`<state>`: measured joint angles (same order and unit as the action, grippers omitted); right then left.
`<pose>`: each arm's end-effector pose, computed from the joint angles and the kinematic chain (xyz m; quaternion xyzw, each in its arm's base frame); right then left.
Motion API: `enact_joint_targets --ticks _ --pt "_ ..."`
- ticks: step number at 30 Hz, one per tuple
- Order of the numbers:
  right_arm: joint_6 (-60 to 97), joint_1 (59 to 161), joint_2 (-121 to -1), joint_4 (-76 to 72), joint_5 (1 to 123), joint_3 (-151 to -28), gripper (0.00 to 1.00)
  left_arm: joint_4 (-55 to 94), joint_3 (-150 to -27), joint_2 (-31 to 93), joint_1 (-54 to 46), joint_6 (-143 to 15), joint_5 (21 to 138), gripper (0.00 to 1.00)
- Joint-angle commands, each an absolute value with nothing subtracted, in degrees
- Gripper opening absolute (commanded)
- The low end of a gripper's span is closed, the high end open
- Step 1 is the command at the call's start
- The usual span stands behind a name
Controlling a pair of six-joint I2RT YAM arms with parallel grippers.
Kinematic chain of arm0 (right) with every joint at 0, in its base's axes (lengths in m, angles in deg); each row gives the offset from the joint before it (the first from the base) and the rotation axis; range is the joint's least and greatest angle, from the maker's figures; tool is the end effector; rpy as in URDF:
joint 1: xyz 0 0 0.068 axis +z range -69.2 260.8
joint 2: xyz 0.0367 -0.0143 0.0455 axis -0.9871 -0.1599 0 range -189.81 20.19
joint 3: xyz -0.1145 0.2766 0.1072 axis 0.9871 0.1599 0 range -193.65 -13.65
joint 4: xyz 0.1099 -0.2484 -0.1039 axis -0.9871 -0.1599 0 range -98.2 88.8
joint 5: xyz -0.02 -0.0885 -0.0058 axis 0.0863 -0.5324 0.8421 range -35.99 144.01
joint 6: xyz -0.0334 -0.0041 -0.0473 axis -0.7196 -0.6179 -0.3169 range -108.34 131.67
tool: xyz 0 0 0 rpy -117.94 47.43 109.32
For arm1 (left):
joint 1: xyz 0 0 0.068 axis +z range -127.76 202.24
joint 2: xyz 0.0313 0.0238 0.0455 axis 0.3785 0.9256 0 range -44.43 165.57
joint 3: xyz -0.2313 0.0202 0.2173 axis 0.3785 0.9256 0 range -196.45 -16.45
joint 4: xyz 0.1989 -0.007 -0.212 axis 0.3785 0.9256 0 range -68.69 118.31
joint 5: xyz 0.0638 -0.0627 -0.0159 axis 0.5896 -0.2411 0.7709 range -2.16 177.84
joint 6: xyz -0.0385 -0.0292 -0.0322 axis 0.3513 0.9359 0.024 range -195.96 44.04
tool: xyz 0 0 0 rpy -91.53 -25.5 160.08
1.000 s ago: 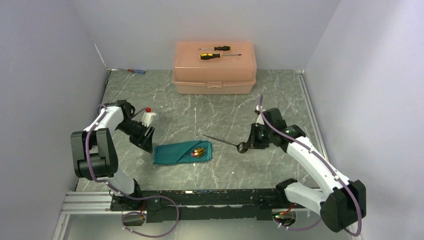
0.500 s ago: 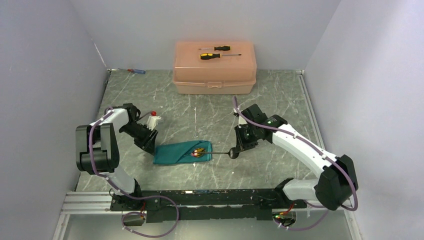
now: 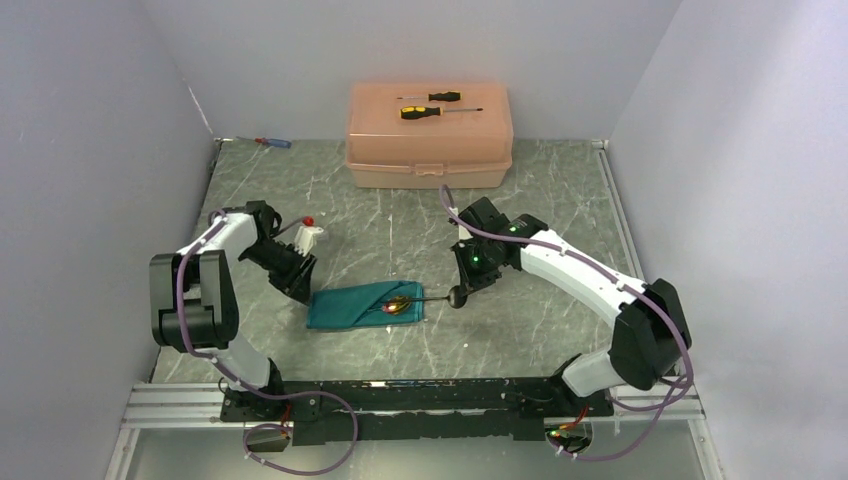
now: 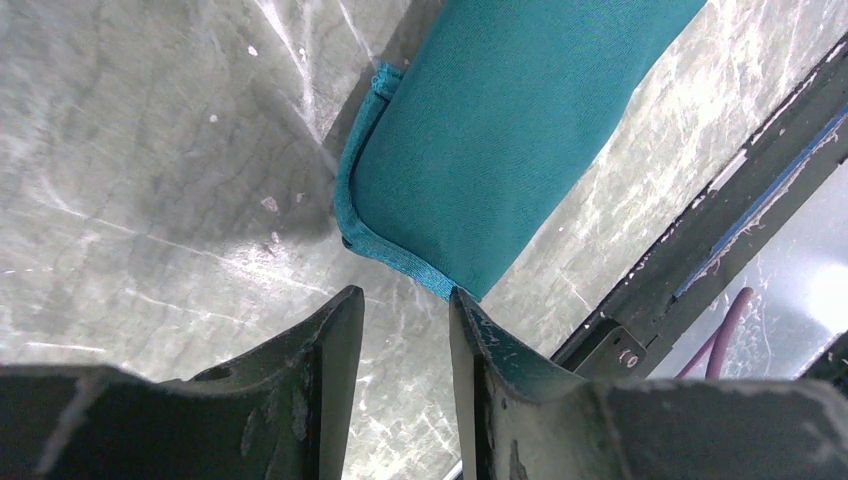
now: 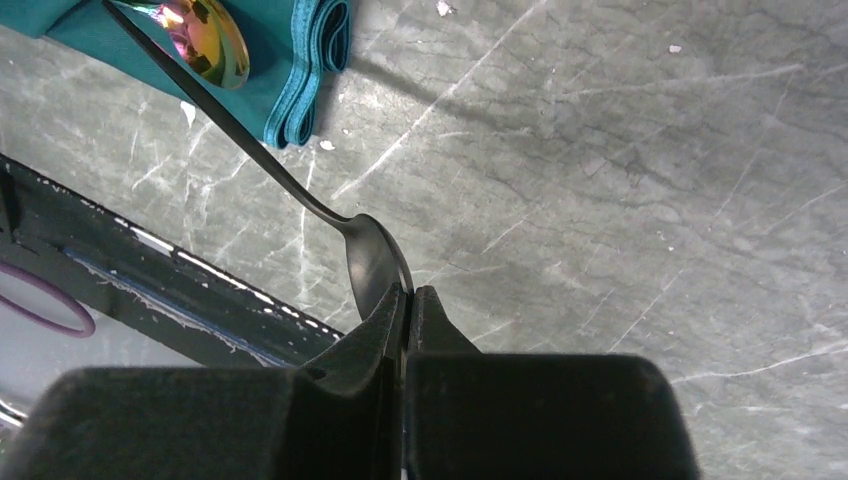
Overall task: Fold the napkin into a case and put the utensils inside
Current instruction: Insert the spoon into the folded napkin.
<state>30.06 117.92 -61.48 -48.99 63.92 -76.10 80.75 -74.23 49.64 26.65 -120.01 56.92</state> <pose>0.2352 0.1870 0.2807 -0.1758 0.9605 0.1674 0.1363 0.2898 0.0008 0.1990 0.3139 0.9101 -0.2625 0.0654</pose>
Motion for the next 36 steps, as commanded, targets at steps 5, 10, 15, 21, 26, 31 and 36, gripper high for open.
enact_joint_targets --ticks 5,10,15,21,26,31,36 --pt "29.76 120.05 -64.50 -49.60 62.10 -81.32 0.00 80.30 -73.86 47.12 25.81 -121.12 56.34 0.39" --pt "29.40 120.75 -66.10 -50.31 61.49 -83.03 0.00 74.63 -70.44 47.30 24.75 -120.30 59.48 0.33" --pt "28.82 121.15 -67.94 -50.94 60.96 -84.01 0.00 73.46 -70.02 47.94 23.48 -119.63 60.44 0.31" --pt "28.63 121.35 -68.94 -50.64 60.25 -84.09 0.00 71.56 -69.37 48.16 22.51 -118.75 61.94 0.31" --pt "28.99 121.59 -69.88 -49.76 59.89 -84.76 0.00 70.87 -68.98 48.43 22.53 -118.18 62.25 0.30" --pt "29.73 122.39 -71.03 -48.31 60.52 -85.82 0.00 69.68 -67.77 48.45 20.50 -118.23 63.43 0.30" --pt "29.21 123.60 -72.77 -47.32 62.07 -87.17 0.00 69.22 -67.78 49.16 20.38 -118.30 64.36 0.31"
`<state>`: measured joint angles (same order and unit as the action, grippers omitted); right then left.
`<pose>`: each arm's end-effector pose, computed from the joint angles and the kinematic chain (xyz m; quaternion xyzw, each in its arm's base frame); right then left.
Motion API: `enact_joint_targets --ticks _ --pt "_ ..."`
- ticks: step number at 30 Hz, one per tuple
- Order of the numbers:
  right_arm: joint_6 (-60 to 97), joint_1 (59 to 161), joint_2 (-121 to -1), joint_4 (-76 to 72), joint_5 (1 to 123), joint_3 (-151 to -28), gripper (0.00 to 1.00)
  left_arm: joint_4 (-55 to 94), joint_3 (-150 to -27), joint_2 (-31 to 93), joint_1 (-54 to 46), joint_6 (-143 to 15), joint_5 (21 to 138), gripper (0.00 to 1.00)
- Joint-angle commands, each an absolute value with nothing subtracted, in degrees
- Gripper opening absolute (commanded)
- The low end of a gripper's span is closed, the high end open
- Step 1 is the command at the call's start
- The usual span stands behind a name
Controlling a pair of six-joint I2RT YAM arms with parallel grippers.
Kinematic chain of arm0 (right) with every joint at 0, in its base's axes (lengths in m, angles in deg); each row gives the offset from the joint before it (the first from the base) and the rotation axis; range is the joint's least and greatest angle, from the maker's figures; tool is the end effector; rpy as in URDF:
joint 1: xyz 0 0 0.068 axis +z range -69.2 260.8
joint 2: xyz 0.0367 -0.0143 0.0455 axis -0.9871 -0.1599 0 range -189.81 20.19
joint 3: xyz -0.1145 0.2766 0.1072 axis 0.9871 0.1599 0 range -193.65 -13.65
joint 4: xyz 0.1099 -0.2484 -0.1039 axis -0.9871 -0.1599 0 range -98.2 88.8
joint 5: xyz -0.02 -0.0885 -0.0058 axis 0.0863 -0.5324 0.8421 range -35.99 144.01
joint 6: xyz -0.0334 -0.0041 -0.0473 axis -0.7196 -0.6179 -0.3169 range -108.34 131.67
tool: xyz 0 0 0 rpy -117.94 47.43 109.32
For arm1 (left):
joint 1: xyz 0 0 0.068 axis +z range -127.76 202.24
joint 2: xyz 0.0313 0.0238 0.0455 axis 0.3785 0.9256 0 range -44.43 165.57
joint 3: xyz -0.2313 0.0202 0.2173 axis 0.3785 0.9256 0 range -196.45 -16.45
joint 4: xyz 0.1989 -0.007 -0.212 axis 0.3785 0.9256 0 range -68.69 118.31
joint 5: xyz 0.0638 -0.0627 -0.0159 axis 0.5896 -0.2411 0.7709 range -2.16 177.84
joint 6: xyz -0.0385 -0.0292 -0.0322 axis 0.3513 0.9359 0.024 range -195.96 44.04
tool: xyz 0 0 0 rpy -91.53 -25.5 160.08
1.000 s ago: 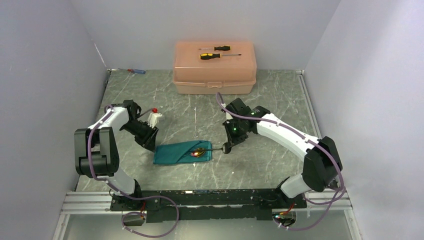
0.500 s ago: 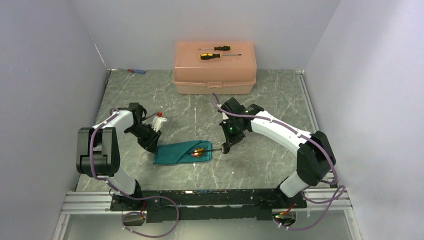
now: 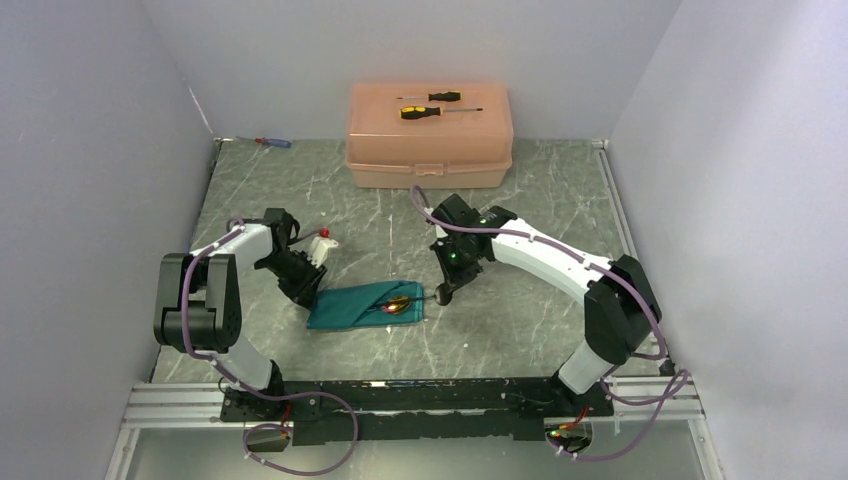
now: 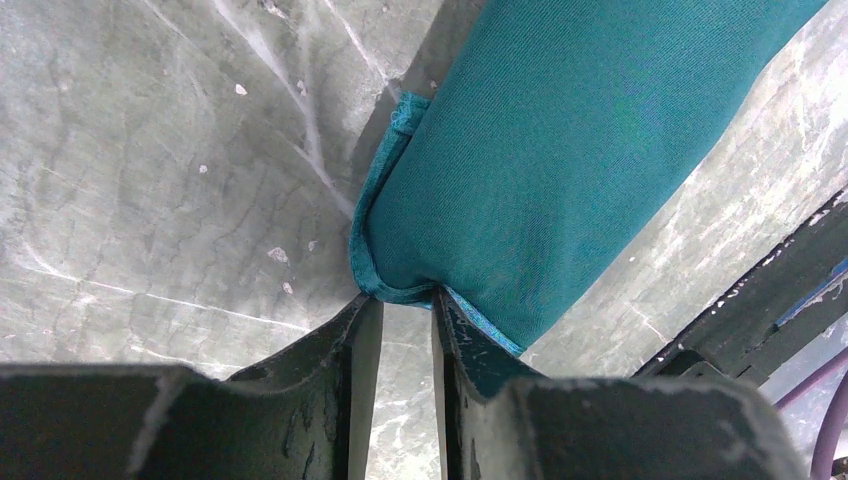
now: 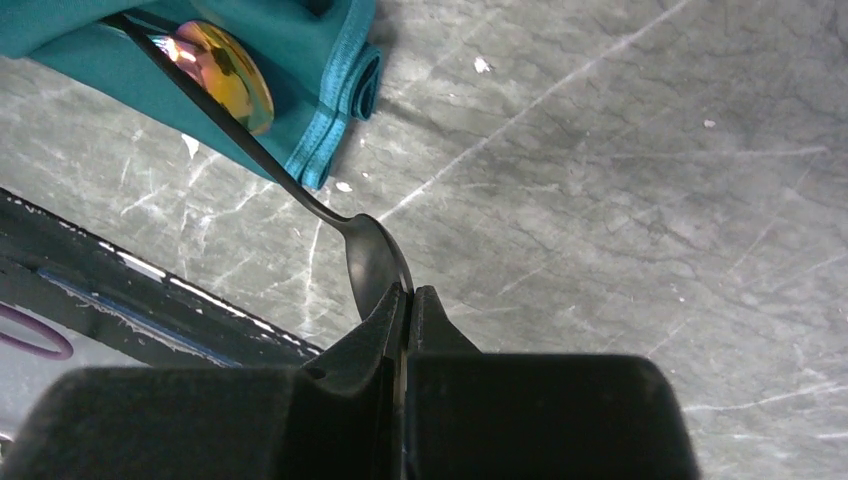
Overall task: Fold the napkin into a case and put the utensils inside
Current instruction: Insert the spoon into the folded napkin.
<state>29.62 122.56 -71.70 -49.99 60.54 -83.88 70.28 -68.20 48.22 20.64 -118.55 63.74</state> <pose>0.2561 0.2351 0.2690 -0.2124 0.9607 0.1331 0.1191 0.2819 -0.0249 0.1763 0.3681 0.9061 -0.1951 0.0742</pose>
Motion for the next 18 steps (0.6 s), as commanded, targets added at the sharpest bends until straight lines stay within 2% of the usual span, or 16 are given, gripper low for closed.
enact_joint_targets --ticks 1,18 --pt "29.18 123.82 -73.26 -47.06 62.17 -87.39 0.00 69.07 -67.73 49.13 20.38 -118.32 64.52 0.31" --pt "29.75 126.62 -82.11 -43.28 65.72 -93.28 0.00 68.81 -67.68 49.25 20.28 -119.41 65.10 0.29"
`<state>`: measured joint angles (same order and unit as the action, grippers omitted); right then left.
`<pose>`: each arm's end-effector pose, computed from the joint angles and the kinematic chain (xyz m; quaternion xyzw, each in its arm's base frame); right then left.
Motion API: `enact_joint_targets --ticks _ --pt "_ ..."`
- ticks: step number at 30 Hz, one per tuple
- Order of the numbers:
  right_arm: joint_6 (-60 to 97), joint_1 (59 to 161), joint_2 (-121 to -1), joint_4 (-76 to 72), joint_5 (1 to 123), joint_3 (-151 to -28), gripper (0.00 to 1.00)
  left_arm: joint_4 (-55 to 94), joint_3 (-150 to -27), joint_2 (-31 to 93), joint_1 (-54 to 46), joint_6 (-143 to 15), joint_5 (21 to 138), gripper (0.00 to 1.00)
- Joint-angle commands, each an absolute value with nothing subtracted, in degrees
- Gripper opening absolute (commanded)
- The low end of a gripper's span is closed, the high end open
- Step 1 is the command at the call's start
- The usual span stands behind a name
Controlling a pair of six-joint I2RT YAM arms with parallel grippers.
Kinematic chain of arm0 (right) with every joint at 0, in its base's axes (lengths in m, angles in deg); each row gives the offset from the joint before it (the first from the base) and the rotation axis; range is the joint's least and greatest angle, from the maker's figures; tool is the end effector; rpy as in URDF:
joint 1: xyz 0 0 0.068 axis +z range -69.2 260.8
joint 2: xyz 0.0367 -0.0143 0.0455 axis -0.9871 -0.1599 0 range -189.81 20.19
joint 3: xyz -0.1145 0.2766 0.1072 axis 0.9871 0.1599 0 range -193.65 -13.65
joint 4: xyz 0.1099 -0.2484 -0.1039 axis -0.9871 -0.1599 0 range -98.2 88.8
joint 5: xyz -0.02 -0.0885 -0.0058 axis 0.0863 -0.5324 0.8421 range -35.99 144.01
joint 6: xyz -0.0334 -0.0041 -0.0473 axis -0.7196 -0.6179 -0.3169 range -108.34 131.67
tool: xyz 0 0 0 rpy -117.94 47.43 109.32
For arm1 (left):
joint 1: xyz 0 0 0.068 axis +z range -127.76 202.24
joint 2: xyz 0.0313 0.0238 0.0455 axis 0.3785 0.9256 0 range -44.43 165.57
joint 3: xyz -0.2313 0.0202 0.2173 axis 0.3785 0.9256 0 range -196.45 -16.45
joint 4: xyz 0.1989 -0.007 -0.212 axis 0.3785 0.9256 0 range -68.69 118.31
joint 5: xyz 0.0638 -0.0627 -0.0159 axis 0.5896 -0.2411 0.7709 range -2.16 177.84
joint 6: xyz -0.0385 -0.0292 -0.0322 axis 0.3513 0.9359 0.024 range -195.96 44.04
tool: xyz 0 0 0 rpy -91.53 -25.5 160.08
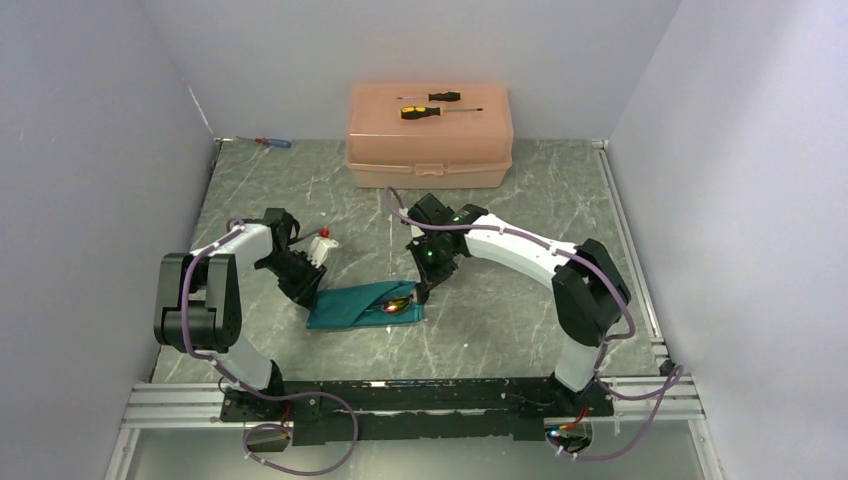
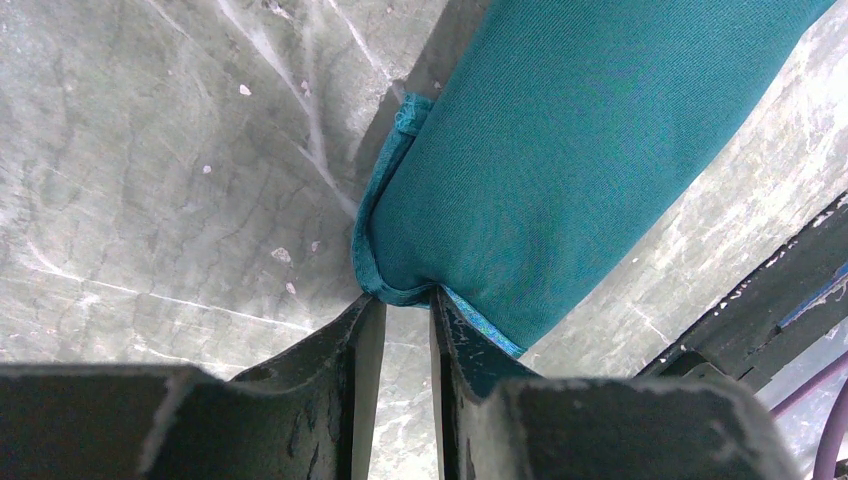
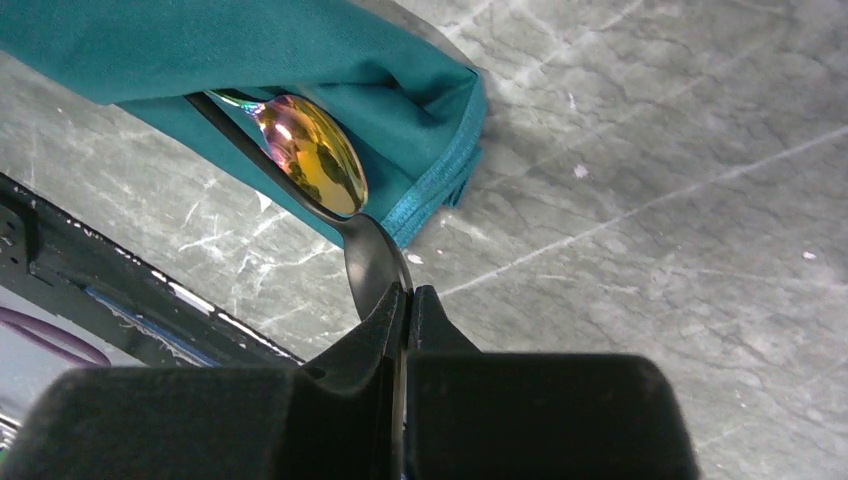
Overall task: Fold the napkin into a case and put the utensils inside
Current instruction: Insert the spoon into the folded napkin.
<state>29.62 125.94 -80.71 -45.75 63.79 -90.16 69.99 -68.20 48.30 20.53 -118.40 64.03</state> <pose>0.2745 0.2859 0.2517 -0.2454 0.9485 0.1667 0.1113 0.2825 -0.0253 0.1758 0.3683 0.9065 -0.1923 0.0745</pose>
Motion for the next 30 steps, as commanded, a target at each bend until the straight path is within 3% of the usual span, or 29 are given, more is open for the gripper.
enact_joint_targets --ticks 1,17,20,27,30 --pt "29.66 126.78 -82.72 -43.14 65.92 -93.58 0.00 68.85 -67.73 49.31 20.32 -119.39 65.09 0.29" --pt "29.02 128.06 -89.39 -42.10 67.22 -97.82 0.00 69.51 -68.38 49.22 20.24 -119.93 65.16 0.30" --pt "29.92 128.16 -90.30 -41.51 68.00 -98.28 0.06 69.73 -68.57 49.24 20.23 -119.98 65.16 0.30" --pt "33.21 128.35 -90.59 -35.89 73.54 -96.66 0.06 69.82 -68.65 49.06 20.22 -120.22 65.25 0.30" --pt "34.49 128.43 -90.87 -34.77 73.96 -96.23 0.14 69.39 -68.51 48.96 20.28 -119.97 65.30 0.31"
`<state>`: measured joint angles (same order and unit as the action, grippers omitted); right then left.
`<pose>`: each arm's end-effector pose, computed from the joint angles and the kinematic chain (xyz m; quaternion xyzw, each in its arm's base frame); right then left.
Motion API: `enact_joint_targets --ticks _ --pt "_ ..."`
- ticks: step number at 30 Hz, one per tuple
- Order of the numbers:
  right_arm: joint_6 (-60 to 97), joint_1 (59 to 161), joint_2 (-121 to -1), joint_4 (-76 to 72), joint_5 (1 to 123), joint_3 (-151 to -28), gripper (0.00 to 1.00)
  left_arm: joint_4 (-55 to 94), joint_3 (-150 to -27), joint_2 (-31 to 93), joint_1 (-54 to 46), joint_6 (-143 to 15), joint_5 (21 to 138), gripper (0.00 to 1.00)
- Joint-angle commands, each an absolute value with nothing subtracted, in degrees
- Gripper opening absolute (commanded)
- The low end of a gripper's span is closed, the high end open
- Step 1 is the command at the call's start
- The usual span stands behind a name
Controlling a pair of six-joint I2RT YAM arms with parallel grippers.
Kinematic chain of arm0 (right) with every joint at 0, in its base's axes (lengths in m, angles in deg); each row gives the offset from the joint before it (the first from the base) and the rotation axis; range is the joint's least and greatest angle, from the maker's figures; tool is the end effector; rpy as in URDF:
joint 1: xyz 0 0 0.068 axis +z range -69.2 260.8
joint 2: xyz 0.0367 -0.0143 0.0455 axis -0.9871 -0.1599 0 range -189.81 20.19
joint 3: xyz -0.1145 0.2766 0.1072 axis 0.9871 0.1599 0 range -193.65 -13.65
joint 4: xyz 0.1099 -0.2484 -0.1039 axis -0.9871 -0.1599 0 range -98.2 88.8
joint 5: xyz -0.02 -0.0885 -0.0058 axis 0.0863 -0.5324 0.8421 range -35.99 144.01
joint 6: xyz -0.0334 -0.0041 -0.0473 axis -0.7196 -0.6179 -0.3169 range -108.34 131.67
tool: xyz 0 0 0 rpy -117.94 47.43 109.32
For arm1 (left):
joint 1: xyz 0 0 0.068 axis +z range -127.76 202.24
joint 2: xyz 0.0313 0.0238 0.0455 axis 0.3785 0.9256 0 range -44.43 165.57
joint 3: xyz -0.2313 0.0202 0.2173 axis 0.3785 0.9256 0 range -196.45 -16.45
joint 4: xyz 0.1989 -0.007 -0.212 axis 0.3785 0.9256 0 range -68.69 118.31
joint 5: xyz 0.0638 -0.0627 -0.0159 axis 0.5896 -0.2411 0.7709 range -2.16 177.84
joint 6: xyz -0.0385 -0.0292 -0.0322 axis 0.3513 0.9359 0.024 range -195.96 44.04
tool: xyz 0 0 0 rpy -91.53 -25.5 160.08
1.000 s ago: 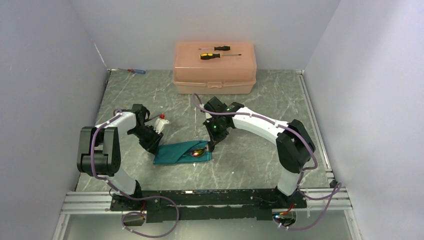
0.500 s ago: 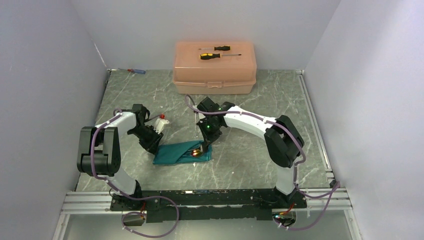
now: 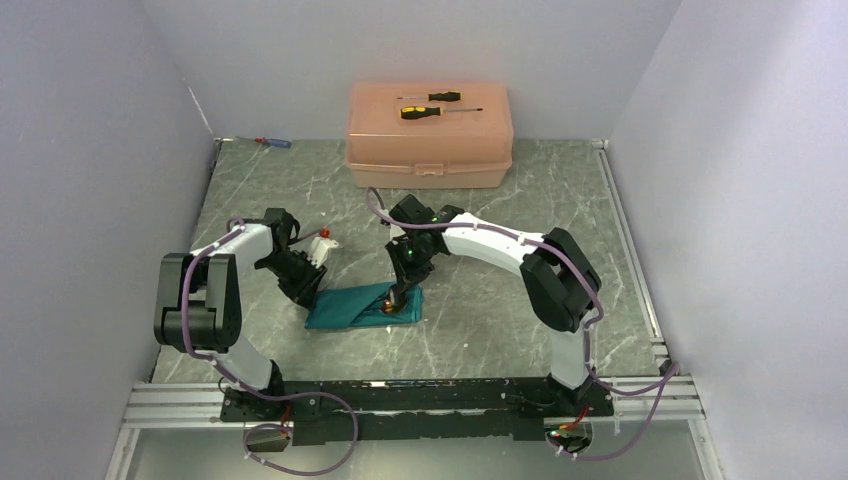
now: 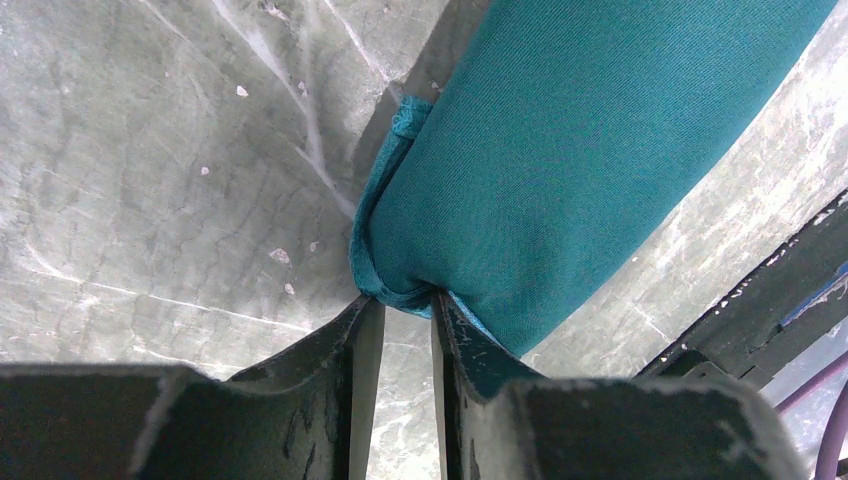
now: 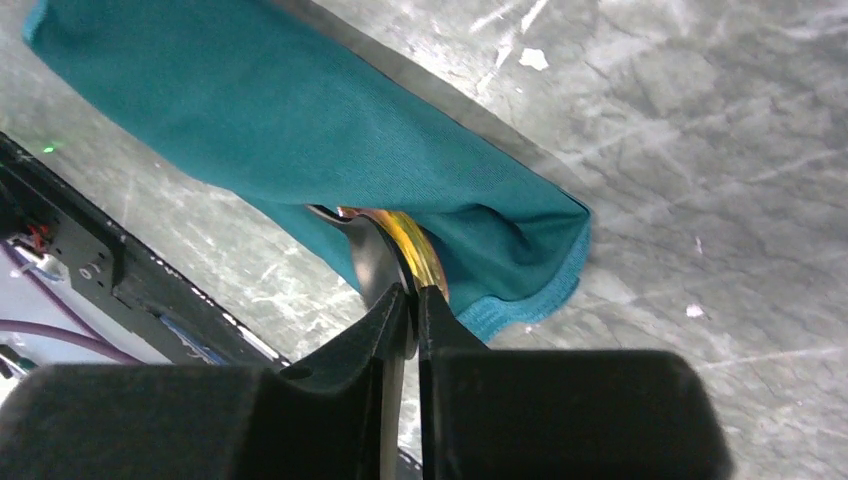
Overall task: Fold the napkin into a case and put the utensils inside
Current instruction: Insert the spoon into the folded napkin, then reset both arms
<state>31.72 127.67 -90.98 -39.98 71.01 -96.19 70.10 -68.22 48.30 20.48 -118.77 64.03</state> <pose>0.2967 0.3345 0.2183 -0.2531 0.9367 0.2278 0.0817 0.2823 -0.0256 0.1759 0.3715 0.9052 -0.1924 0.0744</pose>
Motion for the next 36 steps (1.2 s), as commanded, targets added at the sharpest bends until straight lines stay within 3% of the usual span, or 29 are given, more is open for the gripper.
enact_joint_targets --ticks 1,8,12,16,19,21,26,29,33,36 --pt "34.83 128.43 -91.06 -34.35 74.07 -95.95 0.17 69.37 -68.41 48.91 20.18 -120.09 65.33 0.31" --pt "34.87 128.43 -91.21 -35.59 70.22 -96.05 0.43 69.99 -68.25 47.79 20.13 -120.50 66.22 0.33" --pt "32.84 128.41 -88.52 -40.24 63.40 -98.59 0.62 72.56 -70.43 48.03 20.32 -120.26 66.33 0.63" --pt "32.24 128.35 -82.55 -41.78 57.50 -97.61 0.69 75.57 -73.94 47.61 20.63 -120.38 69.34 0.93" --pt "32.37 127.74 -77.16 -41.30 54.53 -93.81 0.76 79.40 -77.90 46.96 22.03 -121.68 67.83 0.94" --pt "32.49 126.84 -72.73 -40.48 51.14 -90.99 0.98 81.79 -81.29 47.08 24.67 -121.88 66.21 0.94" --pt "33.64 120.64 -60.88 -34.83 39.90 -81.12 1.00 87.63 -91.68 49.94 31.13 -119.72 59.99 0.94" --pt "35.77 114.25 -54.10 -27.53 33.24 -73.20 1.00 82.47 -94.70 51.01 35.46 -113.48 56.27 0.94" --pt "27.39 110.73 -45.75 -10.27 27.06 -59.91 1.00 65.89 -88.89 49.85 39.04 -101.27 54.46 0.94" --pt "27.73 108.07 -43.10 -1.79 13.95 -50.58 1.00 55.09 -80.19 47.93 38.79 -96.84 51.75 0.94"
